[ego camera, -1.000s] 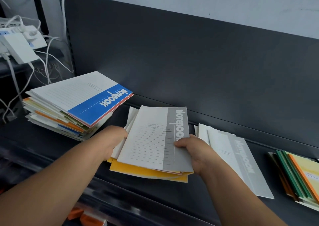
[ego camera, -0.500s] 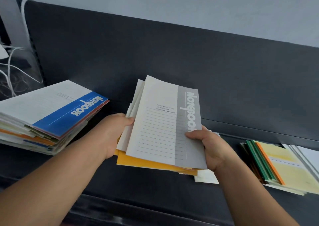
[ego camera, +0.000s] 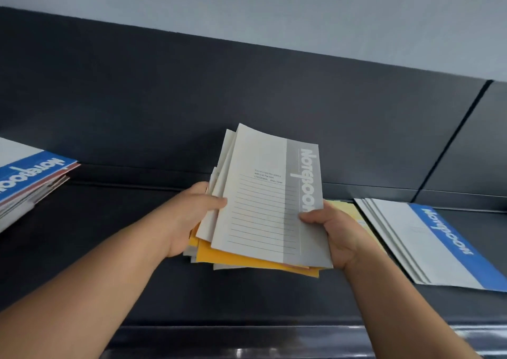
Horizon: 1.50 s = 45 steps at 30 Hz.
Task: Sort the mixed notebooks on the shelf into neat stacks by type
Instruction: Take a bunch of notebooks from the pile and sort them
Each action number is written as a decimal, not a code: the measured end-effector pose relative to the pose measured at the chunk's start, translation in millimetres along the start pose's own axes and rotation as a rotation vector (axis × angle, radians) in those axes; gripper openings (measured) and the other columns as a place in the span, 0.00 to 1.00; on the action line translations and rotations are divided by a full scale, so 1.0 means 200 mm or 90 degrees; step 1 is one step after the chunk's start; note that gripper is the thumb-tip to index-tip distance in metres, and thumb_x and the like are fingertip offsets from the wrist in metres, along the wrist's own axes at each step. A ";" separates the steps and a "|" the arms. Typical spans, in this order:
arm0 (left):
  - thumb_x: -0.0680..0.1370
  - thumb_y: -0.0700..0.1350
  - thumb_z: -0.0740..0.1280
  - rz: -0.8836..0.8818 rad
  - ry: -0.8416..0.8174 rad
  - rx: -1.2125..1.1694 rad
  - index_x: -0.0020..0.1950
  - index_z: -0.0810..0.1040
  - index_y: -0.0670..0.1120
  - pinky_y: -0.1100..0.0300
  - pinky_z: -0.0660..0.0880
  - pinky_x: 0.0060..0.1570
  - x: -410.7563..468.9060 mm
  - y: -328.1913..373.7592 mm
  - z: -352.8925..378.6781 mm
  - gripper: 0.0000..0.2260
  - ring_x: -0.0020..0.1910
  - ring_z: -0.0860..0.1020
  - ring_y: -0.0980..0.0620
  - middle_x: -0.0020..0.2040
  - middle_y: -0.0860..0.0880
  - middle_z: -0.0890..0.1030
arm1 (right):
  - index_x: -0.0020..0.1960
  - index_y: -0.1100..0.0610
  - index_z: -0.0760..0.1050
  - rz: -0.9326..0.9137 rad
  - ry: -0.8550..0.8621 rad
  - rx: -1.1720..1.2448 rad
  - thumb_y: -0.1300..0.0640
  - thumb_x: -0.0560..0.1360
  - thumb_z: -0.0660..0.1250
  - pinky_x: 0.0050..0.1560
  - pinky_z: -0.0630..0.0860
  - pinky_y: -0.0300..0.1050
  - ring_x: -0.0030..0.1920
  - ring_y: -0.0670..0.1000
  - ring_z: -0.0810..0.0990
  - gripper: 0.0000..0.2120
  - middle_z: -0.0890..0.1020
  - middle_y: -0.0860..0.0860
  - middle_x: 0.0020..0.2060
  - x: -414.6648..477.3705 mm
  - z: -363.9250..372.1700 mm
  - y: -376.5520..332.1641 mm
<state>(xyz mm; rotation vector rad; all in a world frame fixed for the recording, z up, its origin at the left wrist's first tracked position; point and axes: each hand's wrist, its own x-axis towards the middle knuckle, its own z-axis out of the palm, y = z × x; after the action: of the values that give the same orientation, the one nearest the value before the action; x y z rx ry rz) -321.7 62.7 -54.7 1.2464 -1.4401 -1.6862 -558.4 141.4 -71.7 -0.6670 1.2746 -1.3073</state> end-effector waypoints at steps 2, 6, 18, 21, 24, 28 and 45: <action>0.77 0.40 0.68 0.021 -0.051 0.041 0.69 0.71 0.51 0.44 0.65 0.69 0.02 -0.03 0.10 0.21 0.66 0.73 0.48 0.65 0.51 0.77 | 0.59 0.55 0.76 -0.019 0.030 -0.020 0.70 0.76 0.60 0.53 0.78 0.64 0.50 0.62 0.83 0.17 0.85 0.57 0.50 -0.03 -0.11 -0.01; 0.77 0.38 0.68 0.087 -0.048 0.069 0.71 0.69 0.54 0.47 0.62 0.72 0.02 -0.11 0.30 0.25 0.67 0.72 0.52 0.66 0.56 0.76 | 0.61 0.54 0.74 -0.063 0.083 -0.019 0.72 0.76 0.61 0.43 0.81 0.56 0.50 0.60 0.84 0.19 0.85 0.56 0.52 -0.08 -0.28 0.00; 0.82 0.40 0.60 0.047 -0.132 0.019 0.67 0.72 0.58 0.58 0.63 0.62 -0.01 -0.02 0.57 0.18 0.63 0.72 0.56 0.59 0.60 0.79 | 0.64 0.51 0.72 -0.081 0.195 -0.005 0.69 0.77 0.62 0.38 0.79 0.49 0.48 0.57 0.84 0.21 0.84 0.53 0.51 -0.23 -0.43 0.01; 0.83 0.39 0.58 0.058 -0.127 -0.007 0.66 0.73 0.55 0.62 0.71 0.47 0.00 0.04 0.61 0.16 0.55 0.77 0.59 0.56 0.57 0.81 | 0.66 0.51 0.69 -0.117 0.250 -0.038 0.68 0.77 0.63 0.37 0.76 0.47 0.46 0.54 0.82 0.21 0.82 0.51 0.50 -0.23 -0.44 -0.04; 0.82 0.37 0.58 0.082 -0.109 0.010 0.65 0.74 0.53 0.65 0.72 0.43 -0.02 0.04 0.80 0.16 0.52 0.78 0.60 0.54 0.57 0.81 | 0.69 0.49 0.64 -0.138 0.292 -0.040 0.64 0.78 0.65 0.36 0.75 0.46 0.45 0.53 0.80 0.24 0.79 0.50 0.50 -0.30 -0.62 -0.07; 0.82 0.39 0.60 0.064 -0.115 -0.020 0.67 0.73 0.53 0.55 0.73 0.60 -0.02 -0.03 0.82 0.16 0.58 0.78 0.53 0.57 0.54 0.82 | 0.64 0.51 0.69 -0.087 0.334 -0.064 0.60 0.79 0.66 0.35 0.75 0.47 0.44 0.54 0.80 0.16 0.81 0.52 0.49 -0.31 -0.67 -0.03; 0.78 0.35 0.64 0.077 0.085 -0.066 0.51 0.81 0.53 0.49 0.76 0.57 0.04 -0.08 1.66 0.14 0.51 0.82 0.49 0.47 0.54 0.86 | 0.54 0.57 0.77 -0.021 0.165 -0.132 0.59 0.81 0.62 0.41 0.78 0.49 0.43 0.55 0.83 0.06 0.86 0.55 0.44 -0.18 -1.63 -0.29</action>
<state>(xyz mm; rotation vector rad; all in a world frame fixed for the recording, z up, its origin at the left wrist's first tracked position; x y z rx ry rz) -626.2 195.4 -80.1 1.1684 -1.3054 -1.5463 -871.9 253.9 -89.7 -0.6801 1.6328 -1.3302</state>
